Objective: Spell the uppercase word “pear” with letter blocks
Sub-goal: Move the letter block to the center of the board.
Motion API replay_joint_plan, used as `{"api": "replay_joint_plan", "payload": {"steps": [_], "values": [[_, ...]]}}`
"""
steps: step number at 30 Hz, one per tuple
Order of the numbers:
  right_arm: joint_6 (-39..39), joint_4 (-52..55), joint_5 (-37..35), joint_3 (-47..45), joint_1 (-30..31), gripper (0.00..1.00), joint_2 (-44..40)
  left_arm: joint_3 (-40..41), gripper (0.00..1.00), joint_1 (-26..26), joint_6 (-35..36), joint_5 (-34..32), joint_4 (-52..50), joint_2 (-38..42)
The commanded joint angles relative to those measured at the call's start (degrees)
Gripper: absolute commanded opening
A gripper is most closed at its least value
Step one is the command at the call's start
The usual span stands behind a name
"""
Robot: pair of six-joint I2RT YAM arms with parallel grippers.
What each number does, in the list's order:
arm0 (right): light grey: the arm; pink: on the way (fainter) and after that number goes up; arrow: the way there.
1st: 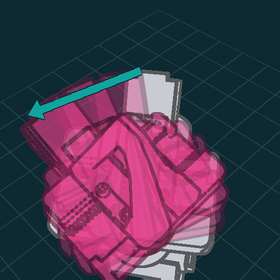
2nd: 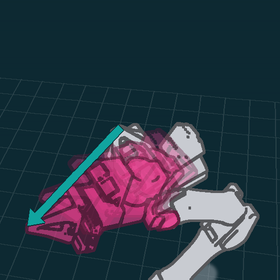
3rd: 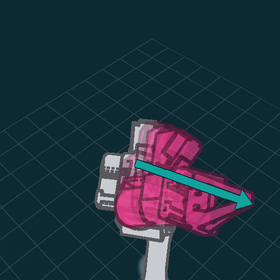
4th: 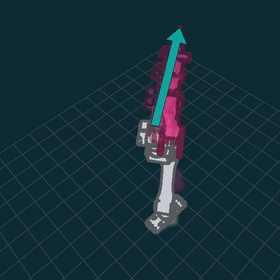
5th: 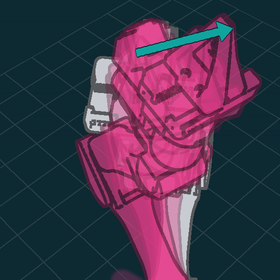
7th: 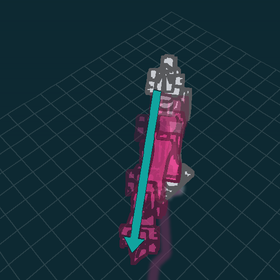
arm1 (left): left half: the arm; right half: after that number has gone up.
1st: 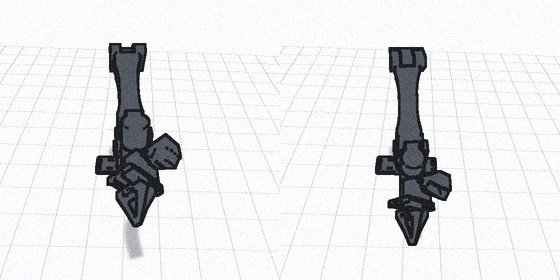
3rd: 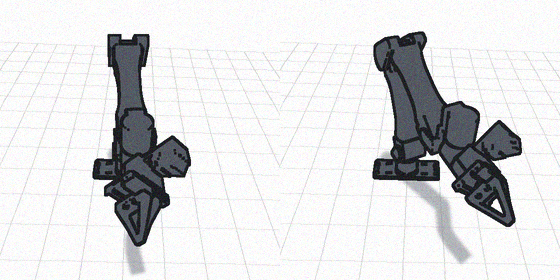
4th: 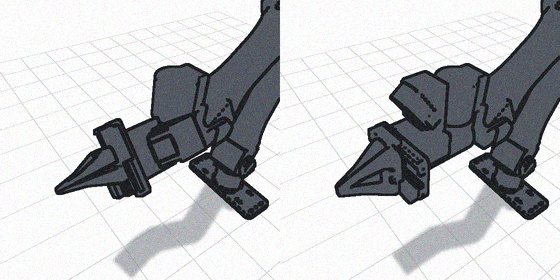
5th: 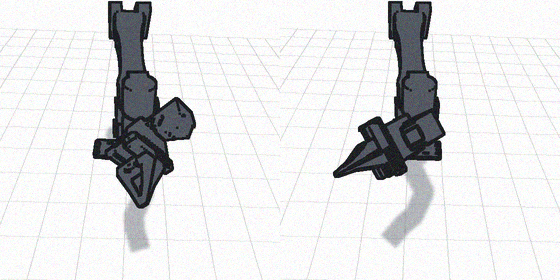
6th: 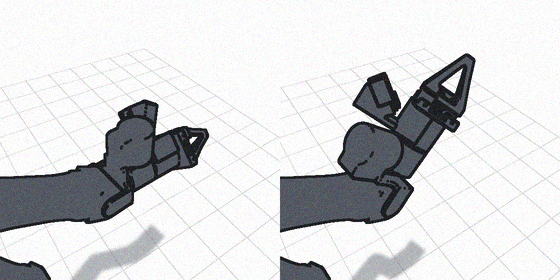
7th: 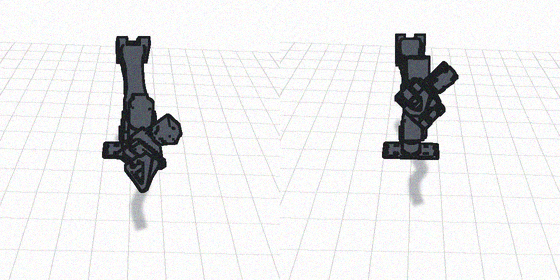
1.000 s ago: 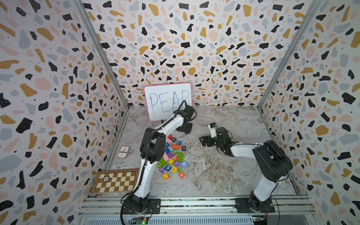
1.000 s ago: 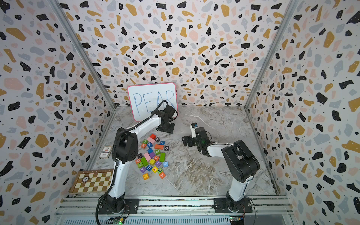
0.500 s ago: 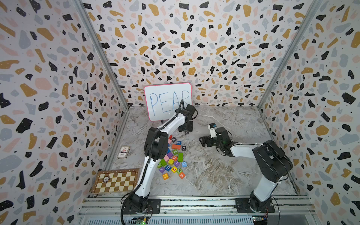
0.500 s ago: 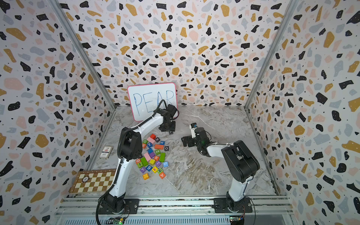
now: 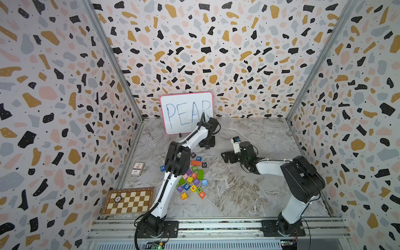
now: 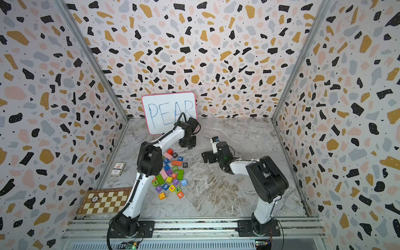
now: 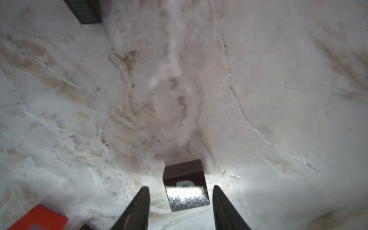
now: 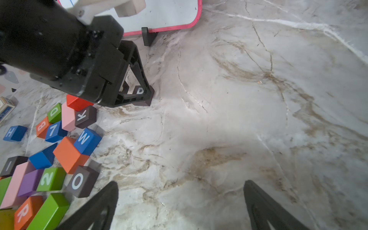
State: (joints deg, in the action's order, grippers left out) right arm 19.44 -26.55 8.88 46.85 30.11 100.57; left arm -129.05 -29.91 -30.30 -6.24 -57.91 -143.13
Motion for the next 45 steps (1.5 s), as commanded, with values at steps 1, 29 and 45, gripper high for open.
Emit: {"api": "replay_joint_plan", "payload": {"steps": [1, 29, 45], "values": [[-0.3, 0.7, 0.6, 0.4, -0.2, 0.99, 0.2, -0.7, 0.46, -0.2, 0.2, -2.0, -1.5, -0.6], [-0.2, 0.7, 0.9, 0.9, -0.1, 0.99, 1.0, -5.3, 0.29, 0.3, 1.5, -5.4, 0.3, -4.5], [0.2, 0.5, 1.3, 1.0, -0.2, 0.99, 1.1, -8.0, 0.3, 0.9, 1.3, -5.6, 0.0, -6.4]]}}
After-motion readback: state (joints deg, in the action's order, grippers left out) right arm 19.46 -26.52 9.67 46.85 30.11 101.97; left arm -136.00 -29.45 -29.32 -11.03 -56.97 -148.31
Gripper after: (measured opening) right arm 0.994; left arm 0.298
